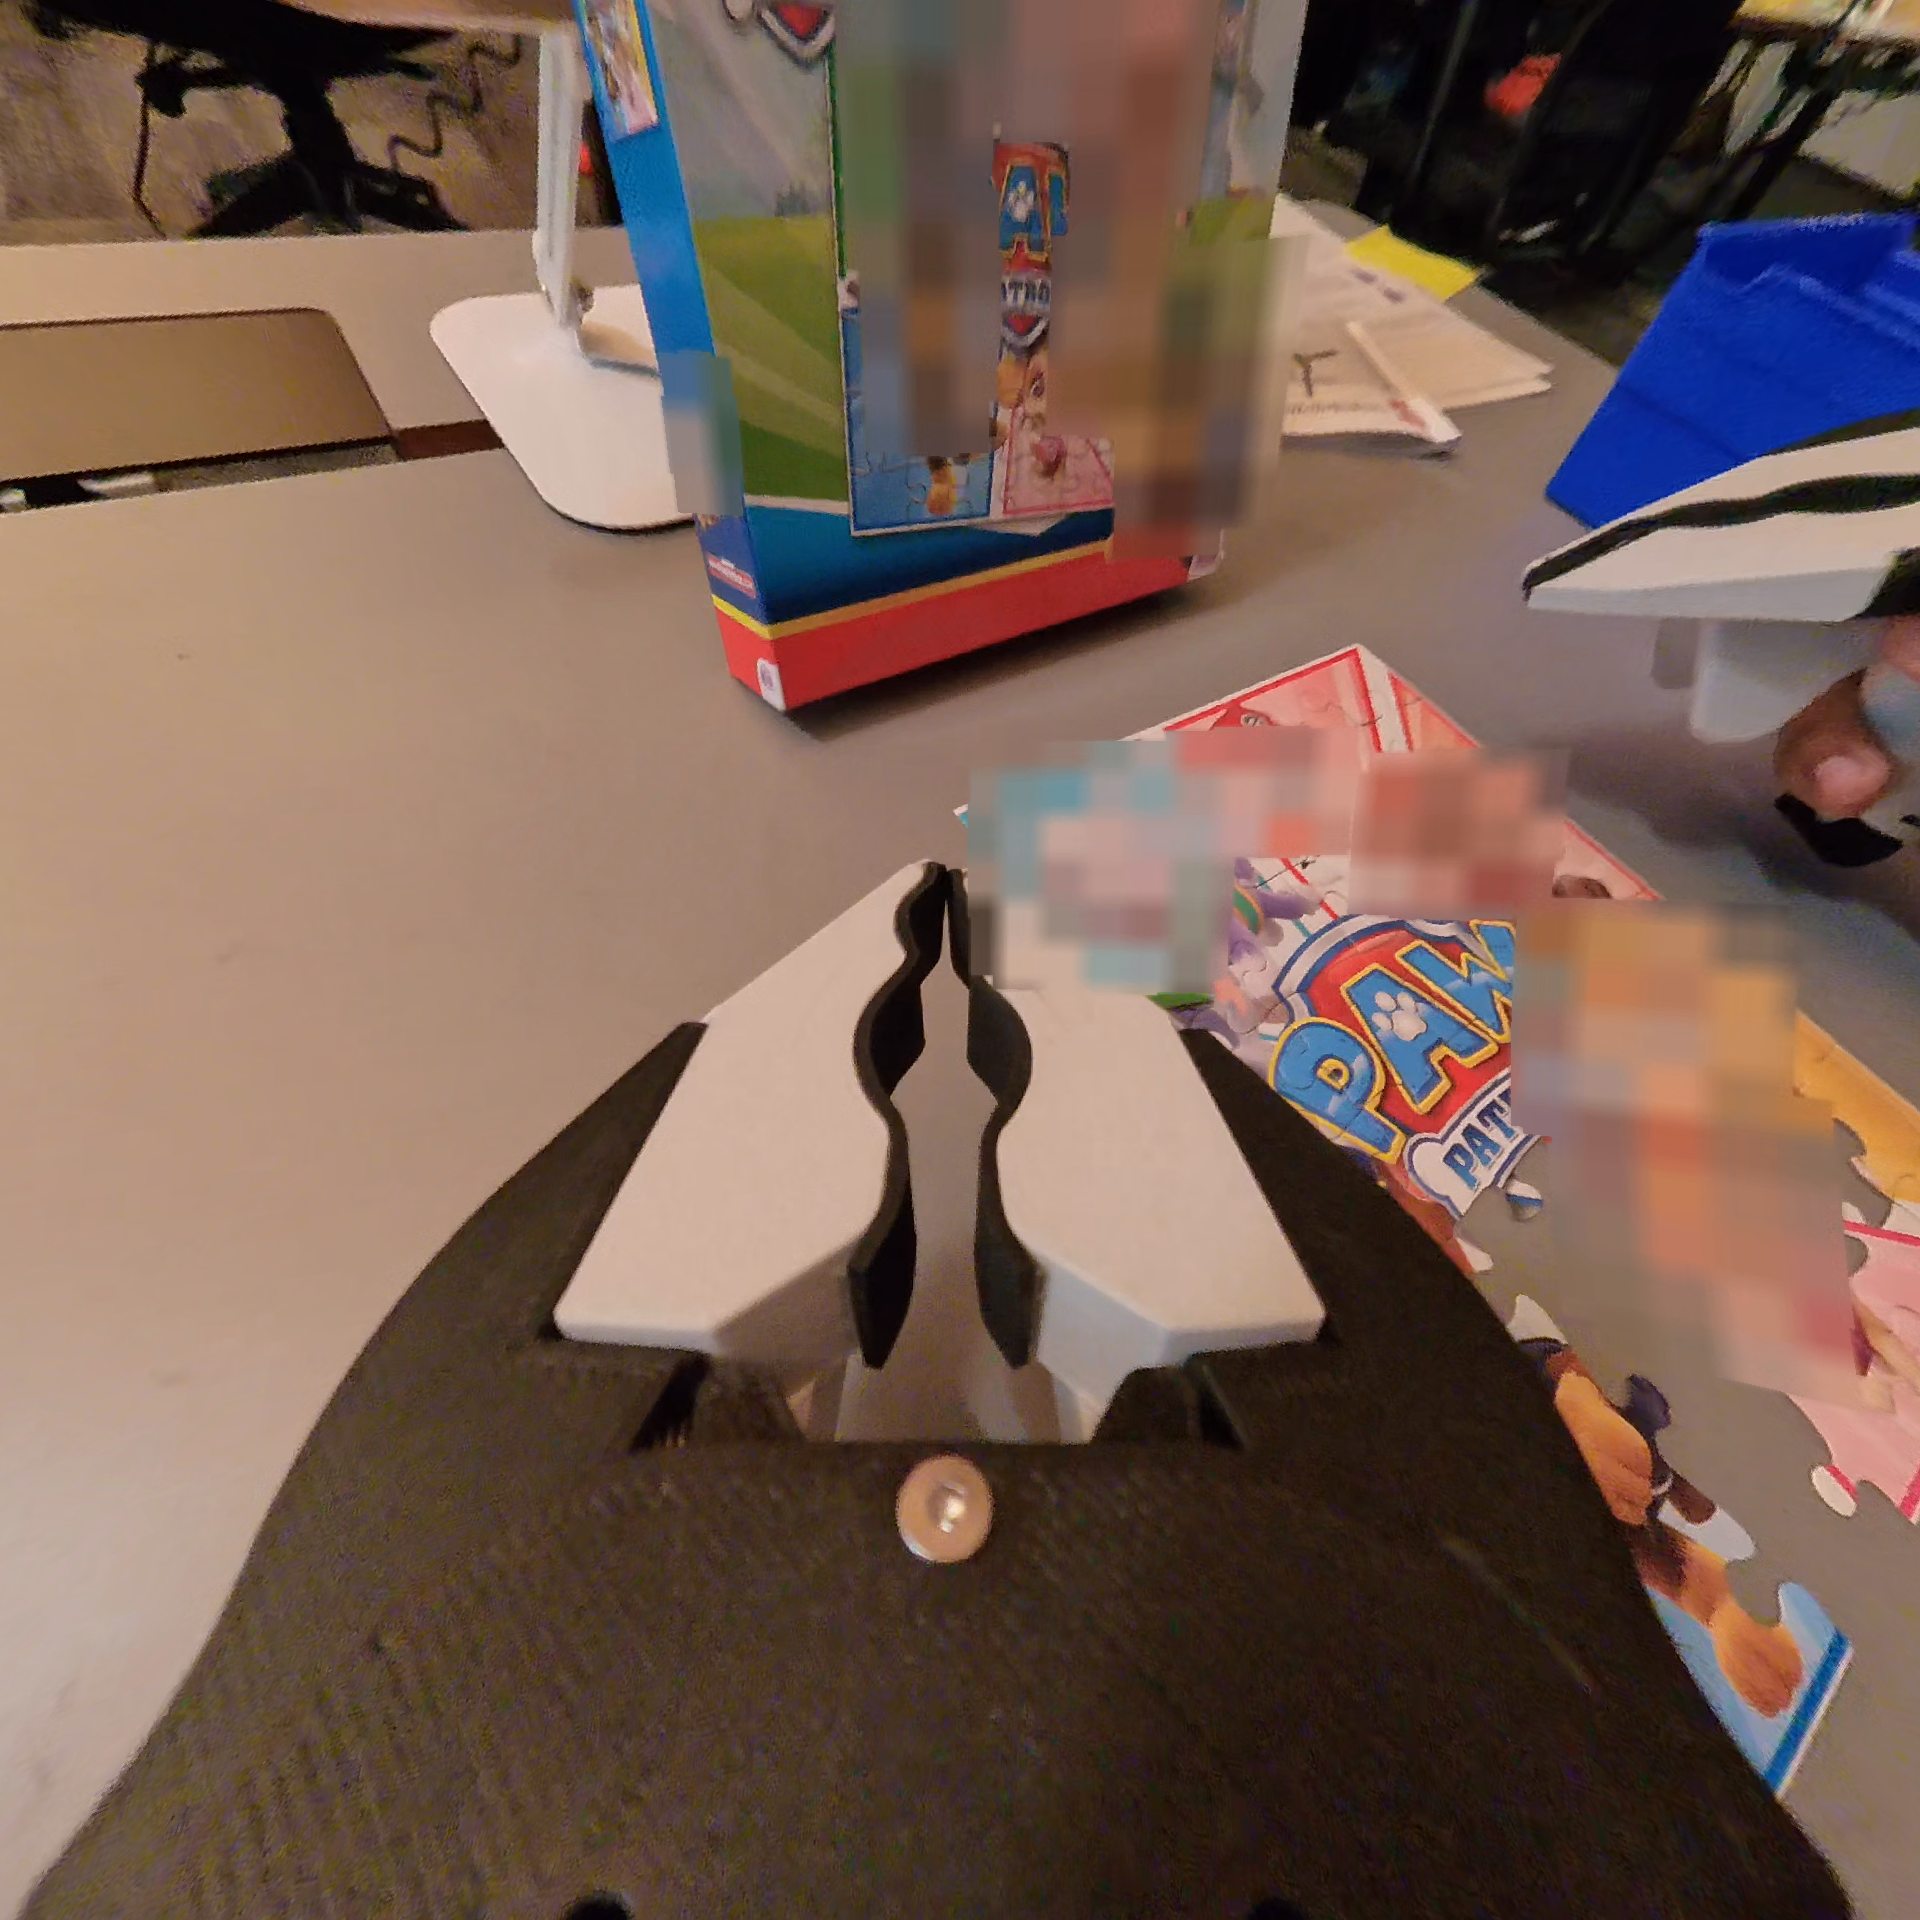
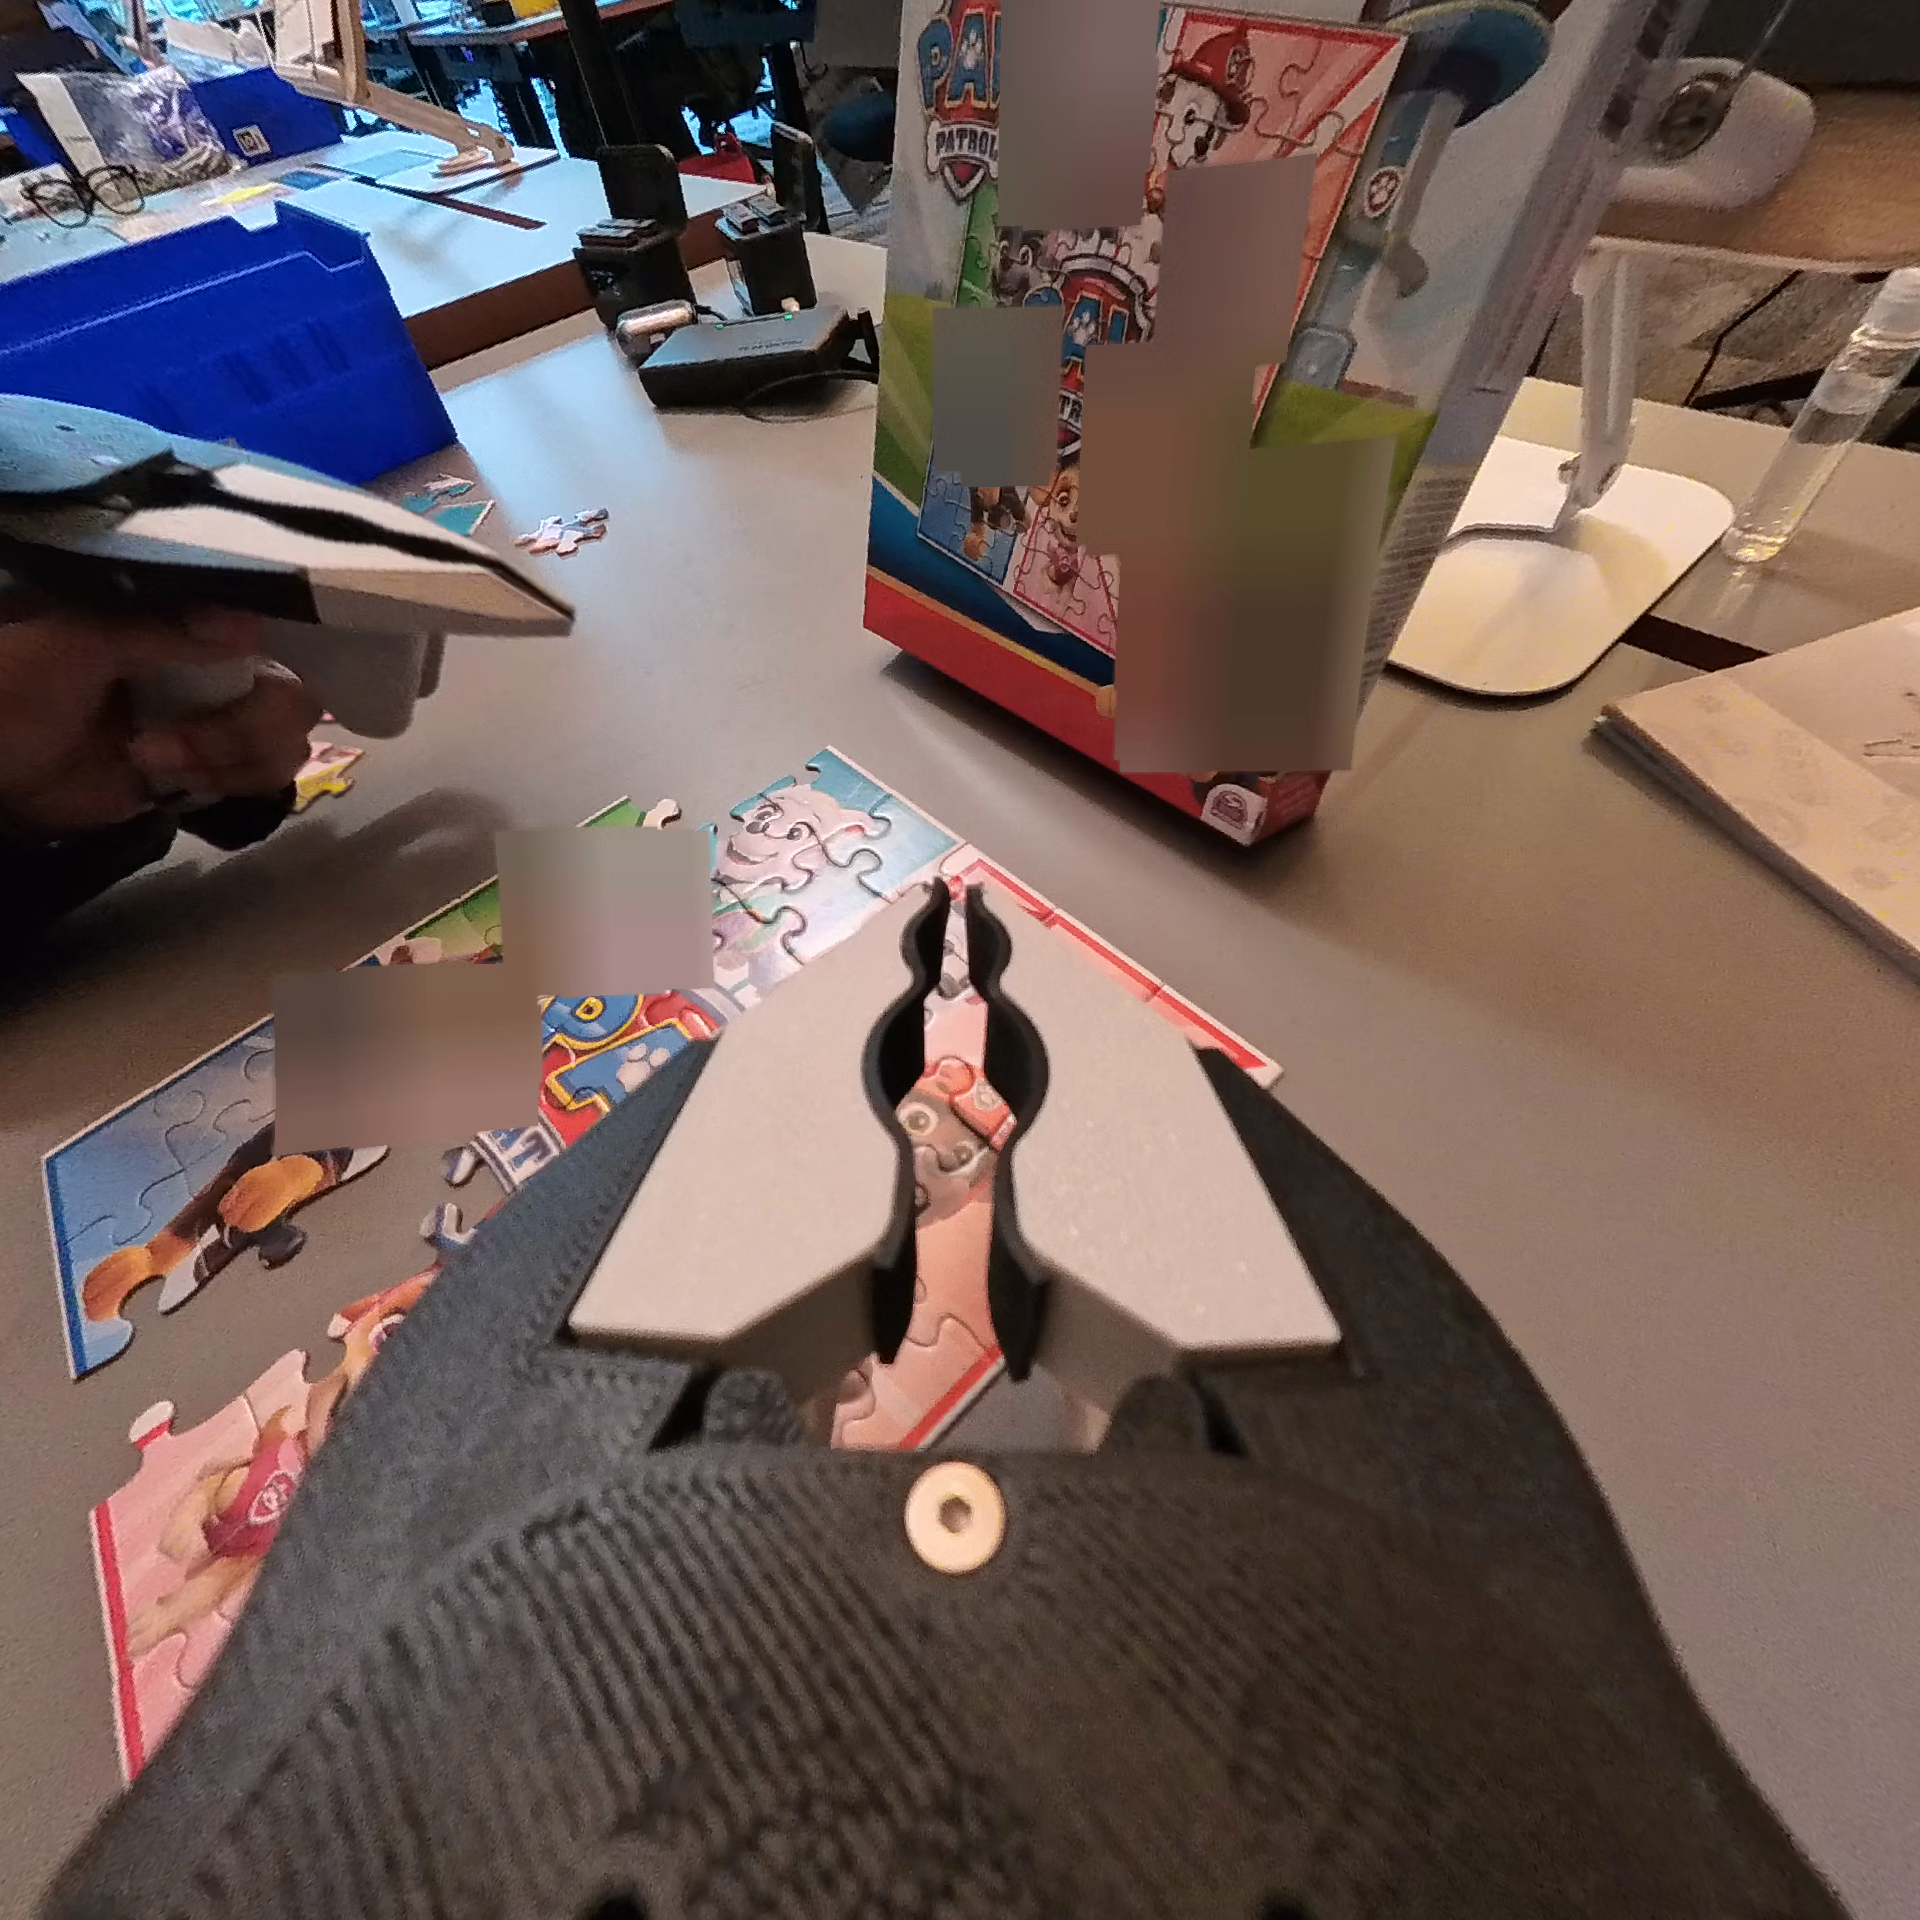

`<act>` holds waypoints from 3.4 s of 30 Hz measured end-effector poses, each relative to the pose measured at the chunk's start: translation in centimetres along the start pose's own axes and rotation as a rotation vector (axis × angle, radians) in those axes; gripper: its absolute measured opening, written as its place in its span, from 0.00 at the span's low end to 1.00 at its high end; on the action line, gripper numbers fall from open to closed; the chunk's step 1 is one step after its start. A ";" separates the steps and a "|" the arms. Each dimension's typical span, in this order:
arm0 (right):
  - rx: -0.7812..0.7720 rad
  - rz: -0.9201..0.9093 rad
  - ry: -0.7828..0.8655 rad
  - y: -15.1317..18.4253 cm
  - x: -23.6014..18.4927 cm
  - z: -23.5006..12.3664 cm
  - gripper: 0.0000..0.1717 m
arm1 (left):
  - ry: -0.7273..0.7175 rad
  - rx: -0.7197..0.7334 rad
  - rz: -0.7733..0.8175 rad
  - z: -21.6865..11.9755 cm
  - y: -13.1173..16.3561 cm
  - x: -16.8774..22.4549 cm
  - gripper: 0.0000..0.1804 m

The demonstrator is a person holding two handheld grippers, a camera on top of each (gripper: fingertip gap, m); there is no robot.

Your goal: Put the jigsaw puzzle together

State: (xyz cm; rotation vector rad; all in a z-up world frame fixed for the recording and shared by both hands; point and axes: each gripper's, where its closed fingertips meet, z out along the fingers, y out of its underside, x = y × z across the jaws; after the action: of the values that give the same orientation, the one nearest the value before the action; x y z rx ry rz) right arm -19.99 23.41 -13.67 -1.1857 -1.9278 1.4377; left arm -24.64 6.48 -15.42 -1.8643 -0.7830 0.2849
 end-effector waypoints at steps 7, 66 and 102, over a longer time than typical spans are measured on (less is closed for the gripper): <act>0.004 0.021 -0.018 0.1 0.0 0.2 0.01 | -0.012 -0.028 -0.045 0.2 0.3 0.1 0.00; 0.018 0.055 -0.023 0.6 0.2 0.5 0.01 | -0.477 -0.361 -0.198 -19.6 4.5 -18.7 0.22; 0.045 0.054 -0.027 -0.2 0.2 0.0 0.02 | -0.094 -0.759 0.055 -13.1 10.9 -10.2 0.13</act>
State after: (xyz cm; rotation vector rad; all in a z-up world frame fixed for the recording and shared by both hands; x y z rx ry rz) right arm -20.15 23.55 -13.52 -1.2119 -1.8846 1.5244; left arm -21.31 -12.22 -21.13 -2.5987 -0.9914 0.1100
